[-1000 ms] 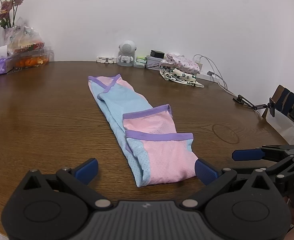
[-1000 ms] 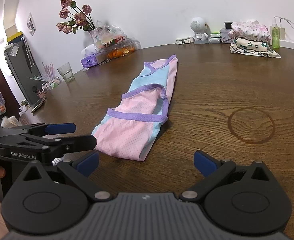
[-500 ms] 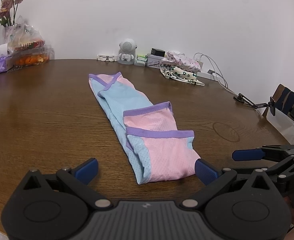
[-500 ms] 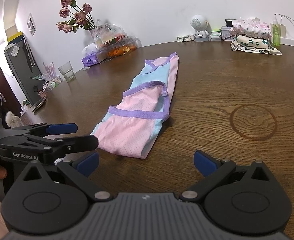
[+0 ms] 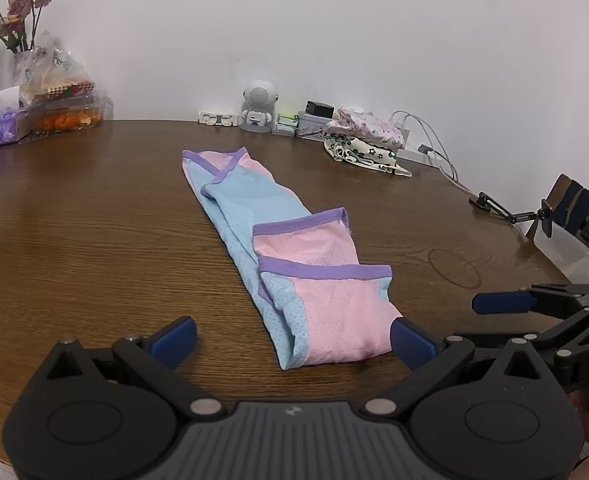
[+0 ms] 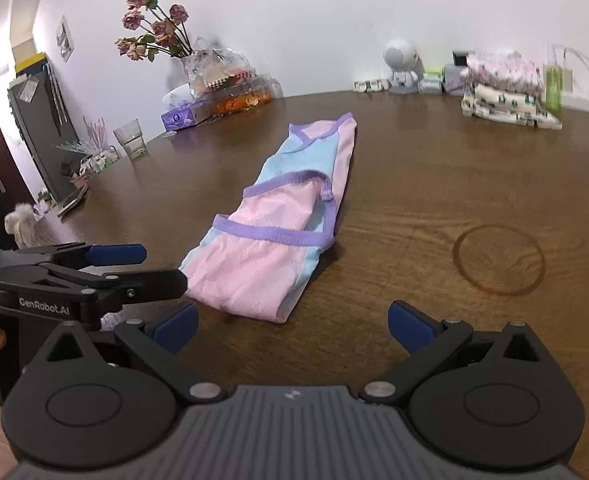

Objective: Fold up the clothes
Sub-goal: 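Grasp the pink end with the right gripper while the left gripper grasps the strip beside it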

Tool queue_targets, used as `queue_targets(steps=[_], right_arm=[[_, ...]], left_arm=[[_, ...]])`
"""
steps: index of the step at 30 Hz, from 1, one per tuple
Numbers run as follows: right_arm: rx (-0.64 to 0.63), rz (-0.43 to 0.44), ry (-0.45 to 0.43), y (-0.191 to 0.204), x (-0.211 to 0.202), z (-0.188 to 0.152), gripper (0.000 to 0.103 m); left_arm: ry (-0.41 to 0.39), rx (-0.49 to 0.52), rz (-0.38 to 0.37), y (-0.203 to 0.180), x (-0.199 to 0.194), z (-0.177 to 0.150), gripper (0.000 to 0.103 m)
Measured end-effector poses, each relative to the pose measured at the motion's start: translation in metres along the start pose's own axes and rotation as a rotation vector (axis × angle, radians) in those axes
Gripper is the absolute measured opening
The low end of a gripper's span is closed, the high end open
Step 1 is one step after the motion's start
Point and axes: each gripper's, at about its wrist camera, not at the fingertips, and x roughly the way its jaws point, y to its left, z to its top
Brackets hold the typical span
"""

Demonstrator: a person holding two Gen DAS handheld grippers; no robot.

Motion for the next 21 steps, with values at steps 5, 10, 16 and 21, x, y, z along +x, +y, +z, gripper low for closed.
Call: queue_targets(steps=[5, 10, 16, 21], right_arm=[[-0.228, -0.030, -0.047, 0.017, -0.006, 0.005, 0.103], [-0.510, -0.024, -0.047, 0.037, 0.004, 0.008, 0.093], [-0.785, 0.105, 0.020, 0.050, 0.029, 0.004, 0.064], [-0.969, 0.153, 0.037, 0.062, 0.037, -0.002, 0.060]], left_arm=[[-0.012, 0.002, 0.005, 0.002, -0.003, 0.001, 0.103], [-0.013, -0.026, 0.045, 0.010, -0.005, 0.003, 0.097], [-0.020, -0.054, 0.052, 0.019, -0.012, 0.004, 0.085], [-0.024, -0.017, 0.052, 0.020, -0.015, 0.007, 0.083]])
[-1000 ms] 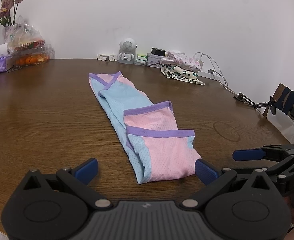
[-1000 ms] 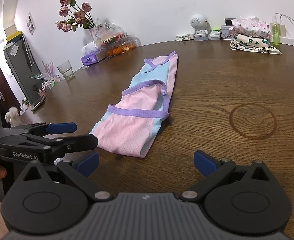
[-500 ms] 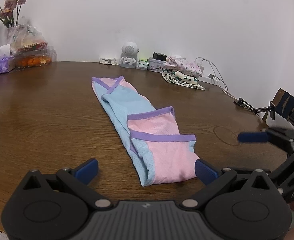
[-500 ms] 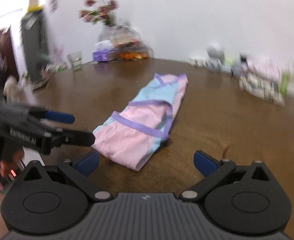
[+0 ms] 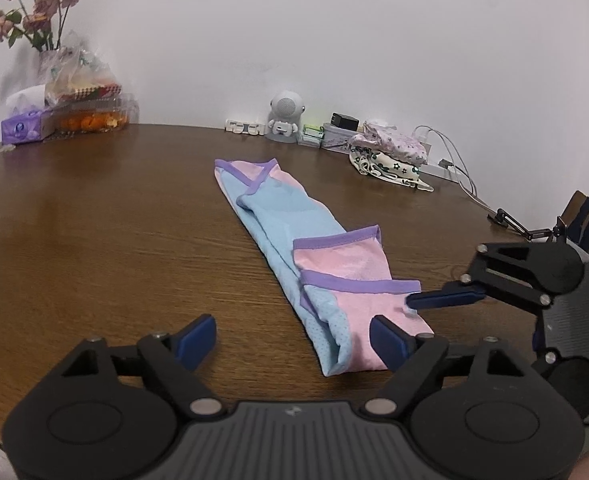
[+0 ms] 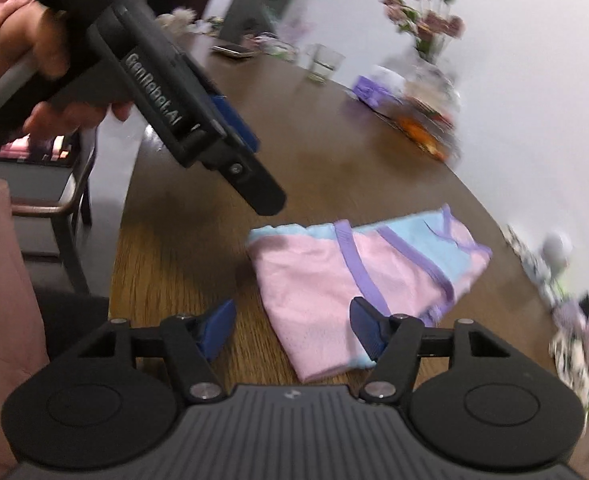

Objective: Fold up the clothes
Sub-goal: 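Grasp the pink end with the right gripper while the left gripper grasps the strip beside it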

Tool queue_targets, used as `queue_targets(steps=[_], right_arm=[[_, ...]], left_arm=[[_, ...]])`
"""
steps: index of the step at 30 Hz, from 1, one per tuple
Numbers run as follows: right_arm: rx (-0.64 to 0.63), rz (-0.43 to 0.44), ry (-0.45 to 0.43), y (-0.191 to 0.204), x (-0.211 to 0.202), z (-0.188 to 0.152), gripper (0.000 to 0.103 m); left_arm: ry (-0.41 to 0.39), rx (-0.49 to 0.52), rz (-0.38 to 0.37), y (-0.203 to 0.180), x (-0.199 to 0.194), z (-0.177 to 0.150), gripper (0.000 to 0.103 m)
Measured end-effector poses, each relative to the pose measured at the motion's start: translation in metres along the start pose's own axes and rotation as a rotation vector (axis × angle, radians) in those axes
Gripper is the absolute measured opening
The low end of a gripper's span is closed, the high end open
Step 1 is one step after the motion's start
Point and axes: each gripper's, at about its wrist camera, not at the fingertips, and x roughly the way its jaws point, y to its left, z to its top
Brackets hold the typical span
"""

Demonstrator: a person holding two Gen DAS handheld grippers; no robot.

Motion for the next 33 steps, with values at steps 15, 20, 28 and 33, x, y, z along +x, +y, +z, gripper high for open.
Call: queue_targets(steps=[15, 20, 28, 33], right_arm=[[0.096, 0.193, 0.071, -0.041, 0.013, 0.011, 0.006], [0.233, 0.286, 0.065, -0.083, 0.012, 0.011, 0.005], [0.268, 0.335, 0.059, -0.113, 0.006, 0.027, 0.005], [0.274, 0.357, 0.061, -0.113, 0.009, 0.030, 0.005]], left_arm=[[0.034, 0.485, -0.076, -0.031, 0.004, 0.000, 0.084], [0.052, 0.756, -0.108, -0.052, 0.021, 0.003, 0.084], [0.005, 1.171, -0.096, -0.075, 0.052, -0.009, 0.075], [-0.003, 1.310, -0.127, -0.077, 0.069, -0.015, 0.019]])
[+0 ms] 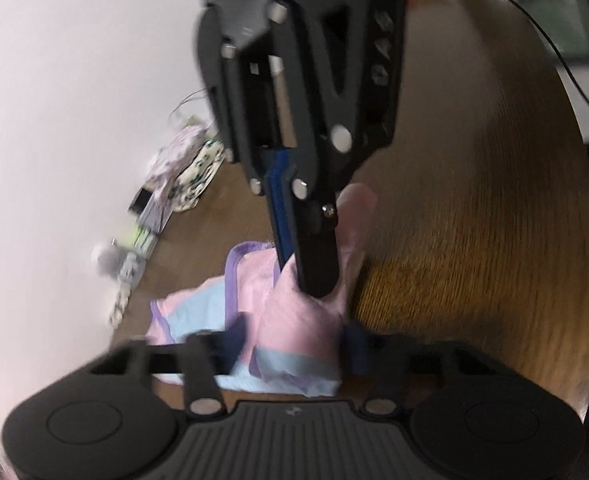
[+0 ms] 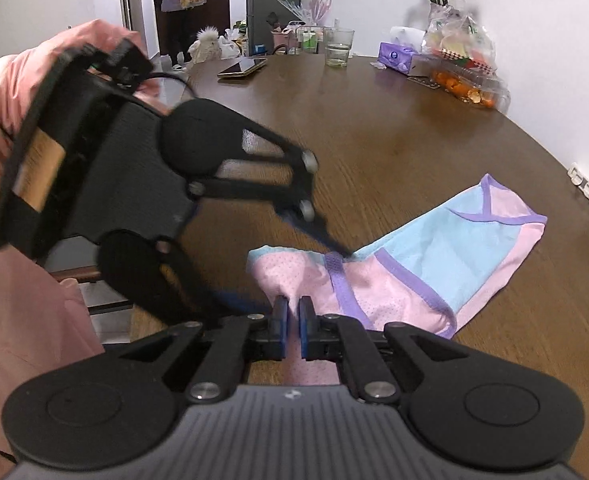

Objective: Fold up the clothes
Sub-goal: 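Grasp the pink end with the right gripper while the left gripper grasps the strip beside it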

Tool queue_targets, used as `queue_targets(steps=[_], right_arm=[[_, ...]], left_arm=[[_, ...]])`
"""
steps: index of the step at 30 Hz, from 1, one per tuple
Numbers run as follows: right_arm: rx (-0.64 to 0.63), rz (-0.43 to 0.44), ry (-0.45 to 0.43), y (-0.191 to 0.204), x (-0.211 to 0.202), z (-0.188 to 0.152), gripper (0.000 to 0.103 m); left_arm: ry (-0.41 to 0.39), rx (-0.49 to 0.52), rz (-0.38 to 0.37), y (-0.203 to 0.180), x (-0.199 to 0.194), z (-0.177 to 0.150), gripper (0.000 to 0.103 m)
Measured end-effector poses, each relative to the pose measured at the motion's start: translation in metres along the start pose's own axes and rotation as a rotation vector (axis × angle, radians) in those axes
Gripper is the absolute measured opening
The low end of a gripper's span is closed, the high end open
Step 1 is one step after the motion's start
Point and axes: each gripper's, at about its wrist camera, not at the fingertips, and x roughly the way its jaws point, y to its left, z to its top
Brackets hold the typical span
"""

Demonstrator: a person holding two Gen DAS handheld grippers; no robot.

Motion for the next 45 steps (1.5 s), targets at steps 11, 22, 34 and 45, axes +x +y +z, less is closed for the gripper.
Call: queue_targets(steps=[11, 22, 34, 45], right_arm=[[-0.151, -0.207, -0.043, 0.029, -0.014, -0.035, 0.069], [-0.469, -0.336, 0.001, 0.058, 0.030, -0.051, 0.064], [0.197, 0.241, 0.015, -0.007, -0.006, -0.047, 0.015], [0.610, 0.296, -0.072, -0.059, 0.004, -0.090, 0.043]], left_arm=[[-0.043, -0.167, -0.154, 0.030, -0.014, -0.014, 0.011], [-0.081, -0.252, -0.342, 0.051, -0.047, -0.010, 0.011], [0.039, -0.688, -0.600, 0.098, -0.031, -0.012, 0.021], [0.108, -0.922, -0.552, 0.121, 0.018, -0.041, 0.037]])
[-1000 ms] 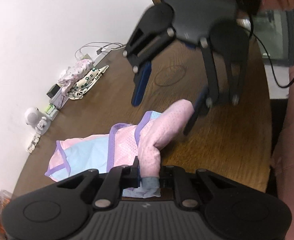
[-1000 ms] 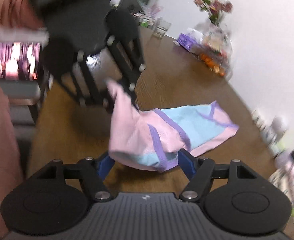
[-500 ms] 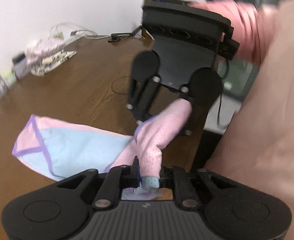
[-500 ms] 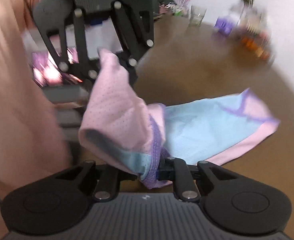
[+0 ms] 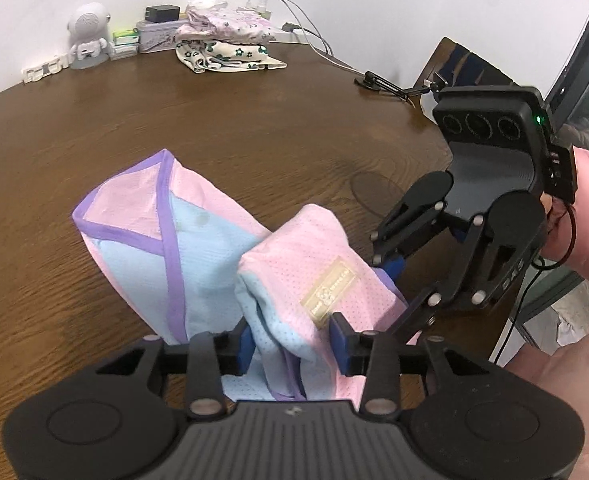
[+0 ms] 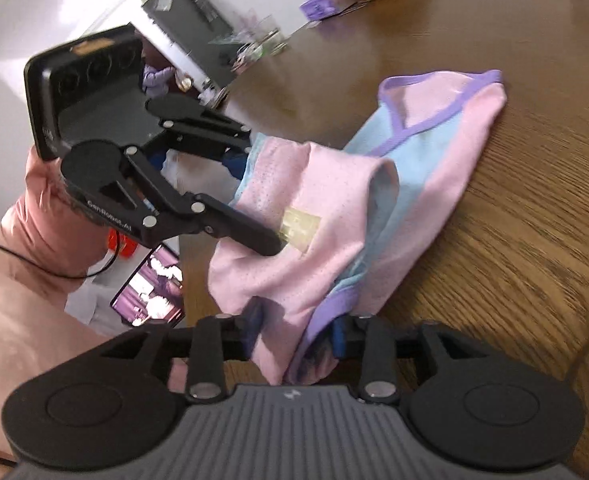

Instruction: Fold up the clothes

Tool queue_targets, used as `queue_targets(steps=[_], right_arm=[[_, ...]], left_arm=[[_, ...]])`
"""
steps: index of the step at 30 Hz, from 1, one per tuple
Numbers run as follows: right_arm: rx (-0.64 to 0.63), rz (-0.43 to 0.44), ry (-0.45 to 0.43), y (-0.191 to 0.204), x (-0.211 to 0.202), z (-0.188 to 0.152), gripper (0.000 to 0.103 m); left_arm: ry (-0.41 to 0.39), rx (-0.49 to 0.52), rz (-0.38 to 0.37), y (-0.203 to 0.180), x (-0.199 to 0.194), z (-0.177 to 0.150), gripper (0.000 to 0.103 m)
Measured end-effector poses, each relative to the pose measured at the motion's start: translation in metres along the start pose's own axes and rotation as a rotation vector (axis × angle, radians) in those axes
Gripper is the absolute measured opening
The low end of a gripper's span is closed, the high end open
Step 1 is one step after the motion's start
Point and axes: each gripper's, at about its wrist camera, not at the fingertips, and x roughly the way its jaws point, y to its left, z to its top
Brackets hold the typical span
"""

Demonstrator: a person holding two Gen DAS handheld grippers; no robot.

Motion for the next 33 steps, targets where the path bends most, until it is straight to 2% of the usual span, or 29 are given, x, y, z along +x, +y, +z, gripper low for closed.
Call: queue_targets(steps=[2, 5, 6, 8, 13, 16, 19, 20, 21, 22, 23, 24, 27, 29, 31, 33], right_arm=[[0.033, 0.007, -0.031, -0.004, -0.003, -0.003, 0.045], [0.085, 0.048, -0.072, -0.013, -0.008, -0.006, 0.042], [0.100, 0.065, -0.075, -0.015, -0.007, -0.007, 0.029], [0.128, 0.102, -0.075, -0.017, -0.002, -0.008, 0.015], [0.156, 0.126, -0.094, -0.020, 0.004, -0.009, 0.015], [0.178, 0.088, -0.088, -0.024, 0.009, -0.011, 0.015], [0.191, 0.058, -0.087, -0.025, 0.013, -0.015, 0.017], [0.189, 0.041, -0.096, -0.022, 0.012, -0.016, 0.018], [0.186, 0.023, -0.108, -0.017, 0.009, -0.017, 0.023], [0.183, 0.005, -0.121, -0.013, 0.006, -0.018, 0.027], [0.177, -0.012, -0.136, -0.009, 0.003, -0.019, 0.041], [0.167, -0.029, -0.154, -0.005, 0.000, -0.020, 0.051], [0.136, -0.089, -0.212, 0.006, -0.014, -0.021, 0.054], [0.134, -0.189, -0.270, 0.011, -0.024, -0.021, 0.054], [0.104, -0.285, -0.319, 0.019, -0.027, -0.018, 0.051], [0.053, -0.325, -0.351, 0.030, -0.022, -0.015, 0.039]], left_arm=[[0.000, -0.008, -0.002, -0.004, 0.001, -0.003, 0.034], [0.002, -0.035, -0.035, -0.002, 0.000, -0.013, 0.014], [0.006, -0.051, -0.052, -0.002, 0.000, -0.014, 0.014], [0.008, -0.070, -0.068, -0.001, -0.002, -0.016, 0.014], [0.005, -0.107, -0.069, 0.004, -0.004, -0.021, 0.015], [0.017, -0.103, -0.035, 0.005, 0.003, -0.022, 0.021], [0.003, -0.098, 0.022, 0.000, 0.003, -0.024, 0.041], [-0.005, -0.091, 0.047, -0.003, 0.002, -0.026, 0.050], [-0.013, -0.081, 0.076, -0.006, -0.001, -0.027, 0.053], [-0.021, -0.073, 0.099, -0.010, -0.002, -0.029, 0.053], [-0.028, -0.066, 0.118, -0.013, -0.004, -0.031, 0.054], [-0.038, -0.063, 0.141, -0.016, -0.006, -0.033, 0.055], [-0.116, -0.072, 0.205, -0.020, -0.018, -0.038, 0.055], [-0.193, -0.089, 0.230, -0.019, -0.028, -0.037, 0.055], [-0.237, -0.092, 0.243, -0.020, -0.034, -0.034, 0.053], [-0.252, -0.065, 0.259, -0.025, -0.033, -0.031, 0.046]])
